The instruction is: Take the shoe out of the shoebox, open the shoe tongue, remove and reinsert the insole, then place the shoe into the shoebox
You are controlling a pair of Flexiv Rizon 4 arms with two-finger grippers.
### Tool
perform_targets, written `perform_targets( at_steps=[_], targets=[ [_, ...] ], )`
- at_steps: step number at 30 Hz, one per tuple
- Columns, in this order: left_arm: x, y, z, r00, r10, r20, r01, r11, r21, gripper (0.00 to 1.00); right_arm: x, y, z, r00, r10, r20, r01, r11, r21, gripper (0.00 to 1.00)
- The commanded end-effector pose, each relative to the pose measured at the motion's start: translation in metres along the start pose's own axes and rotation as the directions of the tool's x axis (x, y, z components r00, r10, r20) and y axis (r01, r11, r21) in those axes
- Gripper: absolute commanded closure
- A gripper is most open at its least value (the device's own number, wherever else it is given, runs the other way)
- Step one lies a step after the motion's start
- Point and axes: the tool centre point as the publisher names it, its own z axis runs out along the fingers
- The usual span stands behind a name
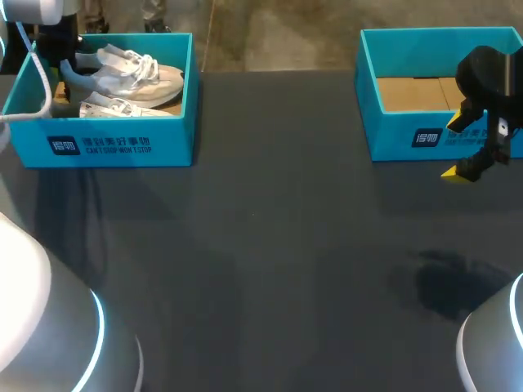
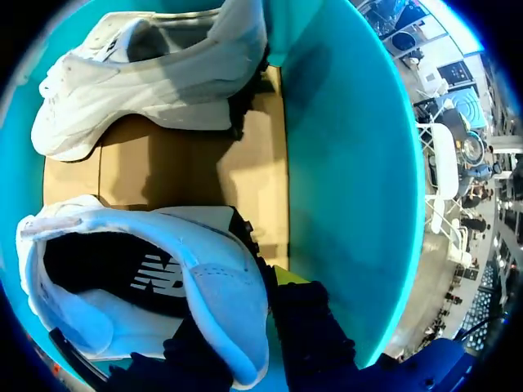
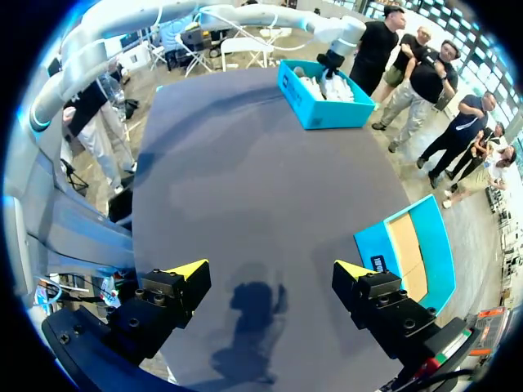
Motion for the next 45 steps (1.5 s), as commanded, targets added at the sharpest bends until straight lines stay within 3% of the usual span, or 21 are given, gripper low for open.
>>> perform_targets(
  at_steps=[1,7,10,13,20,24,29,45],
  targets=[
    [0.001,0.013,0.002,1.0,0.007,0.013,-0.008,0.998,0.06,0.81,-0.002,0.002,0.001,1.0,0.0,-0.004,0.0,1.0,0.004,0.0],
    [-0.001,0.012,0.003,1.0,0.01,0.024,-0.012,0.997,0.078,0.74,-0.002,0.002,0.001,1.0,0.0,-0.004,0.0,1.0,0.004,0.0],
    [-0.001,0.01,0.002,0.999,0.011,0.036,-0.014,0.997,0.082,0.53,-0.002,0.002,0.001,1.0,0.0,-0.004,0.0,1.0,0.004,0.0],
    [0.0,0.007,-0.001,0.999,0.012,0.045,-0.016,0.996,0.082,0.21,-0.002,0.002,0.001,1.0,0.0,-0.004,0.0,1.0,0.004,0.0],
    [0.001,-0.002,-0.018,0.996,0.031,0.085,-0.037,0.997,0.07,0.03,-0.002,0.002,0.001,1.0,0.0,-0.004,0.0,1.0,0.004,0.0],
    [0.002,-0.009,-0.03,0.993,0.047,0.109,-0.053,0.997,0.059,0.04,-0.002,0.002,0.001,1.0,0.0,-0.004,0.0,1.0,0.004,0.0],
    [0.003,-0.018,-0.047,0.987,0.066,0.145,-0.073,0.997,0.04,0.18,-0.002,0.002,0.001,1.0,0.0,-0.004,0.0,1.0,0.004,0.0],
    [0.017,-0.061,-0.11,0.978,0.077,0.196,-0.079,0.997,-0.002,0.08,-0.002,0.002,0.001,1.0,0.0,-0.004,0.0,1.0,0.004,0.0]
  ],
)
